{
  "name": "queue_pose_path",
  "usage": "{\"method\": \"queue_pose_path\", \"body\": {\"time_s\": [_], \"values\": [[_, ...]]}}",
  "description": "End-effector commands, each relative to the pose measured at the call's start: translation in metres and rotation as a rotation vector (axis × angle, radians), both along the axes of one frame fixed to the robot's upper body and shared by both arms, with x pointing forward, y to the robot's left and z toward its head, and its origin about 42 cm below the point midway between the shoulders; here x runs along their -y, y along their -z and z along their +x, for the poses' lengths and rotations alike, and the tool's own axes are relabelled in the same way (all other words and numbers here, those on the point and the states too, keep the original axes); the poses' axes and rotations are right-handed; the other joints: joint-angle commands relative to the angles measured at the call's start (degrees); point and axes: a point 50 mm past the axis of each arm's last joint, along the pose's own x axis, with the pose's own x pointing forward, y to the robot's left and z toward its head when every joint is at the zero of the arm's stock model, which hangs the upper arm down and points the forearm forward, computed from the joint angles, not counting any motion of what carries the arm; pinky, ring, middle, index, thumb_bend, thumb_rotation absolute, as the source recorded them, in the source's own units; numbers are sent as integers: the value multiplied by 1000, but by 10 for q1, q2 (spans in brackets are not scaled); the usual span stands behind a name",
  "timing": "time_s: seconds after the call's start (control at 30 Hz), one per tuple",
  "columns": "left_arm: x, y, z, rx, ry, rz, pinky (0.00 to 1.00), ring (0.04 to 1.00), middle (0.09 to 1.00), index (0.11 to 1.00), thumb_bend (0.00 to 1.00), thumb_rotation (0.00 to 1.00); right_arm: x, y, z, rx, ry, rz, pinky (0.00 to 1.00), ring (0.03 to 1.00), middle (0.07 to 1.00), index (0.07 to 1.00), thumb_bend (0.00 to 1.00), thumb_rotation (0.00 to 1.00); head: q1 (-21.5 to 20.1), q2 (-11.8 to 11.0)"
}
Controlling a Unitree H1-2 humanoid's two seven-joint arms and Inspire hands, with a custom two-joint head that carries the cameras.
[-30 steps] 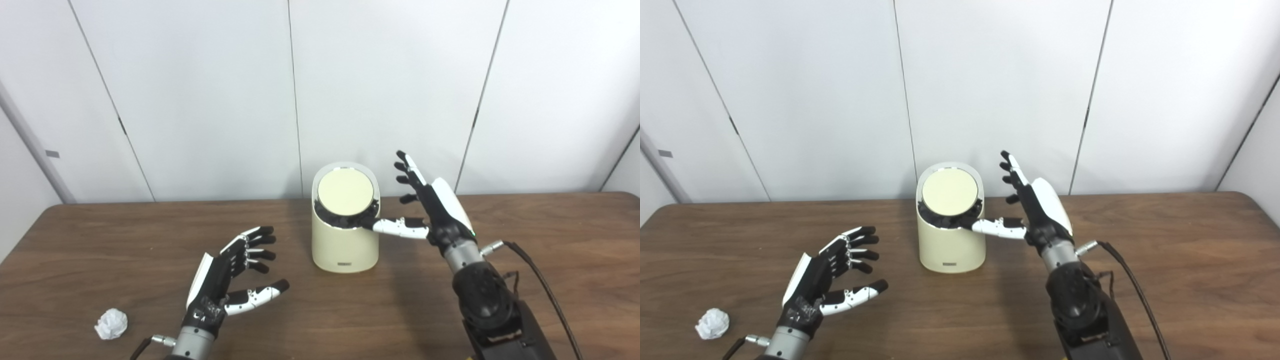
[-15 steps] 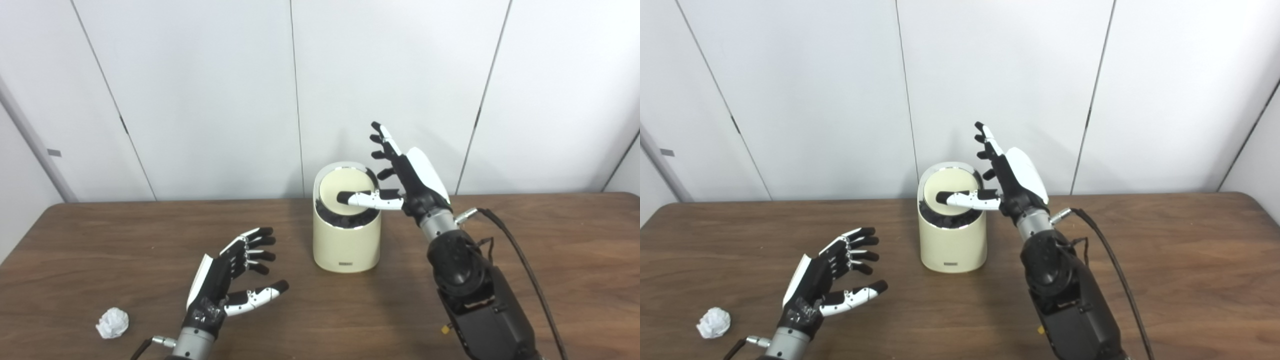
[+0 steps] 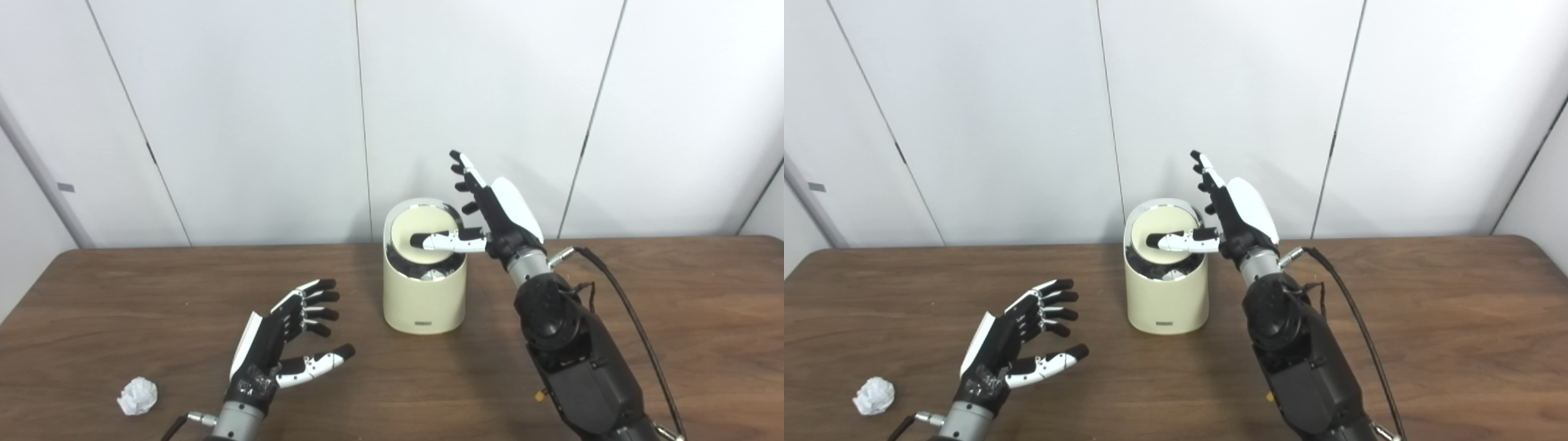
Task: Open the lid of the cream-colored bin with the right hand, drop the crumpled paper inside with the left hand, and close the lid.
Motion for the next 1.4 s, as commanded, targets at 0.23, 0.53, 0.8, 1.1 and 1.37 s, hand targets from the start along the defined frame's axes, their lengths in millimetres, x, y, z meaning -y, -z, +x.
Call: {"method": "queue_pose_path", "body": {"time_s": [0.23,0.53,0.8,1.1,1.37], "values": [[2,-16,0,67,-3,-3,588,681,766,810,667,1,-4,-26,10,99,-6,-5,668,840,908,939,802,376,2,4],[2,-16,0,70,1,-10,583,683,768,811,669,0,-3,-16,11,72,1,-33,642,826,909,947,823,316,1,8],[4,-16,-1,71,0,-8,585,681,766,806,668,6,-3,-13,8,91,6,-136,616,800,906,957,866,245,1,12],[5,-16,-2,68,-1,-13,586,683,772,806,669,1,-4,-10,5,149,15,-303,663,829,917,947,895,202,3,16],[3,-17,-2,69,-4,1,596,686,767,810,666,17,-5,-6,5,157,42,-408,723,836,922,932,885,140,5,18]]}}
